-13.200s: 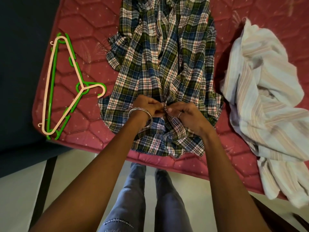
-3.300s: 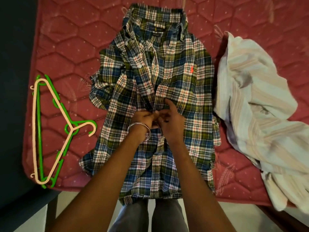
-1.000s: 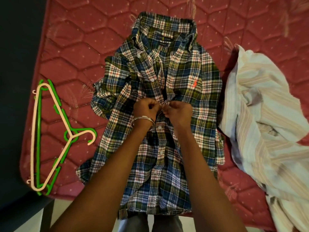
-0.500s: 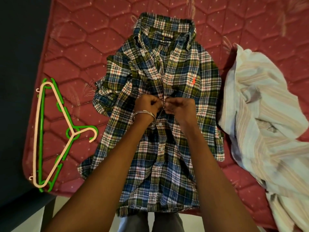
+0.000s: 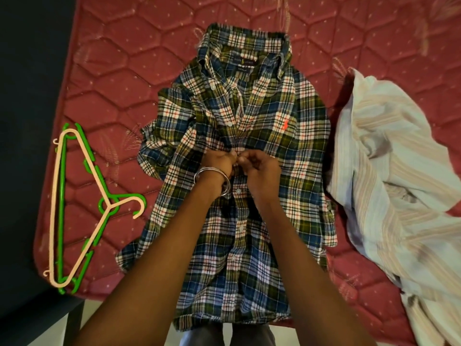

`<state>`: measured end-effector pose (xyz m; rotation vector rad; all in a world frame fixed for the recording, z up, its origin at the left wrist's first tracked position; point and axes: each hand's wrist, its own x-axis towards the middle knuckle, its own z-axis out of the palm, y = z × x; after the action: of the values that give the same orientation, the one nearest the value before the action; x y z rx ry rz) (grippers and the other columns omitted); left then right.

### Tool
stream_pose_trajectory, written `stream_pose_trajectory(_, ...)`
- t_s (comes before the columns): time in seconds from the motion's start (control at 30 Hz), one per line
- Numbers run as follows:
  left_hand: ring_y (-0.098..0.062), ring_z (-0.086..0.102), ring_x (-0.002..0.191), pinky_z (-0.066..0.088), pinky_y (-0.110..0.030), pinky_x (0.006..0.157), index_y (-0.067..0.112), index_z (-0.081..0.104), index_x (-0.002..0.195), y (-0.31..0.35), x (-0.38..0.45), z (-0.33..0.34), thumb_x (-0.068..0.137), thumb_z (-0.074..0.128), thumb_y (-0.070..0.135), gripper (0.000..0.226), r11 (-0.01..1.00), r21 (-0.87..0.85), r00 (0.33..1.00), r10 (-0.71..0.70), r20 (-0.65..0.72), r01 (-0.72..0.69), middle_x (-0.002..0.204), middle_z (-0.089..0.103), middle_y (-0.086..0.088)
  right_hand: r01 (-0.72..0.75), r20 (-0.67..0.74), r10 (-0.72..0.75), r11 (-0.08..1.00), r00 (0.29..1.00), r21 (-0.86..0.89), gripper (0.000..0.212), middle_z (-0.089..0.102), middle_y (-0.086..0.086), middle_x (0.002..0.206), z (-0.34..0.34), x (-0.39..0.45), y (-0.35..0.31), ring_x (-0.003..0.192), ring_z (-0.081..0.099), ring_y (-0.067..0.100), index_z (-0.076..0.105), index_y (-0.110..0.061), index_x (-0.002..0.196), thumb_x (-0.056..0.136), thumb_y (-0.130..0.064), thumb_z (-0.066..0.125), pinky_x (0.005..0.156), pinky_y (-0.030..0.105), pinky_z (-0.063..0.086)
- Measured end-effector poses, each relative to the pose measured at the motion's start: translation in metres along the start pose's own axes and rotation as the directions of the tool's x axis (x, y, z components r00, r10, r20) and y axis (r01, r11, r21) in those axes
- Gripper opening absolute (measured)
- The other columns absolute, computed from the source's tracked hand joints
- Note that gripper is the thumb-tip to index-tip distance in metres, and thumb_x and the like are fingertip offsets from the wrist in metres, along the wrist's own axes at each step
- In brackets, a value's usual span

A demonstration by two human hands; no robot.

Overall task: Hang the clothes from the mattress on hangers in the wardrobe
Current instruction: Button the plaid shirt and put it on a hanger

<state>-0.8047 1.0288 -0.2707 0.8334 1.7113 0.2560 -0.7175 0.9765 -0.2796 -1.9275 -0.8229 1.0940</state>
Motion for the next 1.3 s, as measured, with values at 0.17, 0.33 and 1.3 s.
stream_pose_trajectory(0.17,-0.037,0.061,0.090,0.053,-0.049,0.083,0.005,0.066,0.090,-0.008,0.004,0.002,0.098,0.046,0.028,0.032,0.980,0.162,0.992,0.109,0.072,-0.119,0.096,0.066,-0.020,0.045,0.040,-0.040,0.993,0.998,-0.111,0.006,0.066,0.002,0.083,-0.004,0.002,0.001,0.075,0.059,0.012,0.066,-0.004,0.092,0.091,-0.006,0.061,0.068,0.027,0.048)
stream_pose_trajectory(0.33,-0.011,0.051,0.059,0.047,-0.020,0.052,0.014,0.059,0.073,-0.010,-0.003,-0.003,0.100,0.043,0.017,0.031,0.993,-0.046,0.985,0.110,0.133,-0.105,0.068,0.057,0.000,0.218,0.144,-0.183,0.931,0.972,-0.291,0.016,0.069,0.002,0.080,-0.017,0.006,-0.007,0.069,0.061,0.011,0.072,-0.004,0.093,0.081,-0.015,0.075,0.064,0.015,0.048)
stream_pose_trajectory(1.3,-0.031,0.063,0.097,0.052,-0.039,0.085,0.011,0.072,0.100,0.039,0.057,0.007,0.089,0.061,0.017,0.017,0.774,0.574,0.887,0.431,-0.168,-0.268,0.108,0.067,-0.014,0.067,0.086,0.003,0.603,0.996,-0.795,0.018,0.061,0.021,0.112,0.023,0.079,-0.031,0.106,0.057,0.038,0.059,0.001,0.108,0.090,-0.003,0.057,0.078,0.039,0.050)
